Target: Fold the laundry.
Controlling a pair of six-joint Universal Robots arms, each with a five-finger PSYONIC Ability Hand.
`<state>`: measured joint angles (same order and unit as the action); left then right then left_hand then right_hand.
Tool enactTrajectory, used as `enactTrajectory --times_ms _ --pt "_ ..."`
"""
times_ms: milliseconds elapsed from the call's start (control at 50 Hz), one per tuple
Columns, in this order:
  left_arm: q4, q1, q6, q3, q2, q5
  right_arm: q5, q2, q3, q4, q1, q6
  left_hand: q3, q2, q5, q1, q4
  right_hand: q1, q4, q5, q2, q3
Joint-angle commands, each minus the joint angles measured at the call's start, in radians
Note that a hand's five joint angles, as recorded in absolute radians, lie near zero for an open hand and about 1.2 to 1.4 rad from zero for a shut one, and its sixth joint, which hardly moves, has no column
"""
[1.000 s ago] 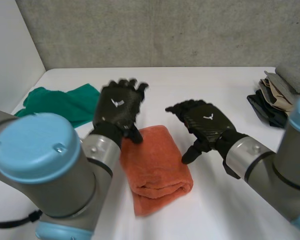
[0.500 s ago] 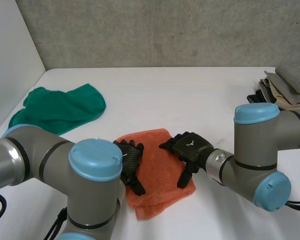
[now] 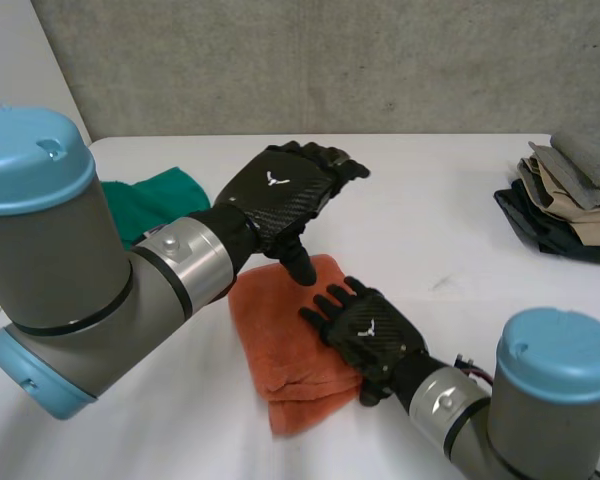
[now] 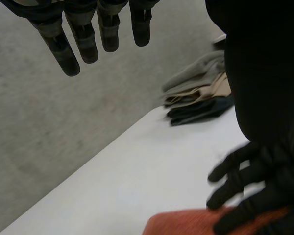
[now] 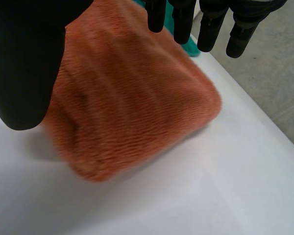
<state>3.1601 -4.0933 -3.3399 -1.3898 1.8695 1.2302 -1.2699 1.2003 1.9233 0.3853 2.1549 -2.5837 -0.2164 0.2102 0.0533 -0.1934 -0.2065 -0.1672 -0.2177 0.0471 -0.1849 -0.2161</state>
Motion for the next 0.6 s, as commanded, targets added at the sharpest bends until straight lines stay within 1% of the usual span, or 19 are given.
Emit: enactTrajectory --times_ms 20,180,300,380,560,600 --pt "-0.025 0.001 0.005 0.018 0.022 -0.032 0.009 -0.042 0.039 0.13 0.02 -0.001 -0.053 0.059 0.041 -0.076 -0.063 -0.007 0.043 -0.047 0.01 0.042" --pt "-0.025 0.001 0.023 0.018 0.034 -0.031 0.006 -0.116 0.011 0.213 0.023 0.002 -0.053 0.059 0.041 -0.076 -0.063 -0.007 0.043 -0.047 0.01 0.042" --pt "-0.023 -0.005 0.063 0.018 0.034 -0.032 0.007 -0.159 -0.02 0.224 0.022 0.002 -0.053 0.059 0.041 -0.076 -0.063 -0.007 0.043 -0.047 0.01 0.042" --pt "-0.023 -0.009 0.066 0.018 0.034 -0.032 0.009 -0.163 -0.033 0.227 0.023 0.002 -0.053 0.059 0.041 -0.076 -0.063 -0.007 0.043 -0.047 0.01 0.042" --pt "-0.022 -0.01 0.068 0.02 0.028 -0.034 0.01 -0.188 -0.089 0.225 0.025 -0.001 -0.056 0.062 0.044 -0.079 -0.066 -0.164 -0.114 0.11 -0.146 -0.115" --pt "-0.022 -0.01 0.068 0.02 0.028 -0.034 0.01 -0.195 -0.098 0.225 0.025 -0.001 -0.056 0.062 0.044 -0.079 -0.066 -0.17 -0.12 0.116 -0.153 -0.121"
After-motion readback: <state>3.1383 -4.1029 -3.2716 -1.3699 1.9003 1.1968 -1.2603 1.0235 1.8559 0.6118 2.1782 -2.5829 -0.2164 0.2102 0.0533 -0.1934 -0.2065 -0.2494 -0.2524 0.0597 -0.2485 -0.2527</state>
